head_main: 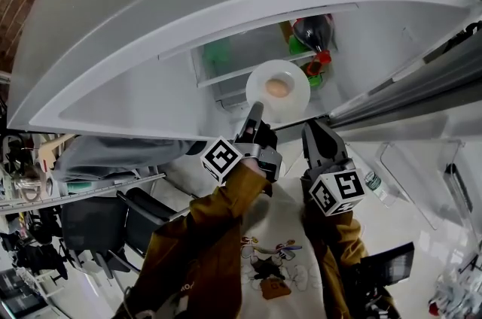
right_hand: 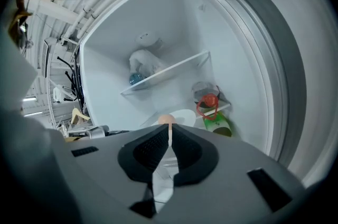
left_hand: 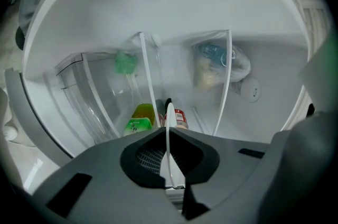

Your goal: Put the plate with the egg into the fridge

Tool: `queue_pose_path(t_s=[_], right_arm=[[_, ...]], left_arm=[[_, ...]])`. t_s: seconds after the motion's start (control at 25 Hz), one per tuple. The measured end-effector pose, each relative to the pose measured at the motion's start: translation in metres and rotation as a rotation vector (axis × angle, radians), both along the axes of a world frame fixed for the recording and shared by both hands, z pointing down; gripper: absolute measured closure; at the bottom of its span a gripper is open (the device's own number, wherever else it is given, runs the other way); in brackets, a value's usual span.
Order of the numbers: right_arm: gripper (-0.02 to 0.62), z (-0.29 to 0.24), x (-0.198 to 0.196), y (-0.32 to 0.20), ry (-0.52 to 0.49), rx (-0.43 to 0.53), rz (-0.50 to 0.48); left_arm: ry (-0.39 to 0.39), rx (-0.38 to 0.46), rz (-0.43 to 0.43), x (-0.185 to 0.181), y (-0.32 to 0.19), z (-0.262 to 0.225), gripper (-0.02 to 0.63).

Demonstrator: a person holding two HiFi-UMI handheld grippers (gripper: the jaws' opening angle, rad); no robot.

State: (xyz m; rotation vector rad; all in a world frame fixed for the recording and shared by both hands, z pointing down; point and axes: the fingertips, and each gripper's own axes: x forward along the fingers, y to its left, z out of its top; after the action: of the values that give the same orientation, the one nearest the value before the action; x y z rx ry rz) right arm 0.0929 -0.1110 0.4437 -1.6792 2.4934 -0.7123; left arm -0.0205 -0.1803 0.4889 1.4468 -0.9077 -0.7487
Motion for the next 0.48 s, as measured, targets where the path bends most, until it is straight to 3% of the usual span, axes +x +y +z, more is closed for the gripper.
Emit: queue_pose_path(t_s=[0.24,0.4,0.48], right_arm=[[0.589,0.002,-0.003,-0.002,0.01,-0.001,0.001],[0.589,0.002,-0.004,-0.007,0.015,0.004,0.0],[0.589,0.001,-0.006,-0.008,0.014,0.006,-0.005]], left_arm=[[-0.059,-0.015,-0.018,-0.012,-0.006,0.007,0.588],[-0.016,-0.003,-0.041,-0.012,-0.014,0.004,0.588],[-0.032,-0.016,-0.047,-0.014,-0.016,0.007,0.588]])
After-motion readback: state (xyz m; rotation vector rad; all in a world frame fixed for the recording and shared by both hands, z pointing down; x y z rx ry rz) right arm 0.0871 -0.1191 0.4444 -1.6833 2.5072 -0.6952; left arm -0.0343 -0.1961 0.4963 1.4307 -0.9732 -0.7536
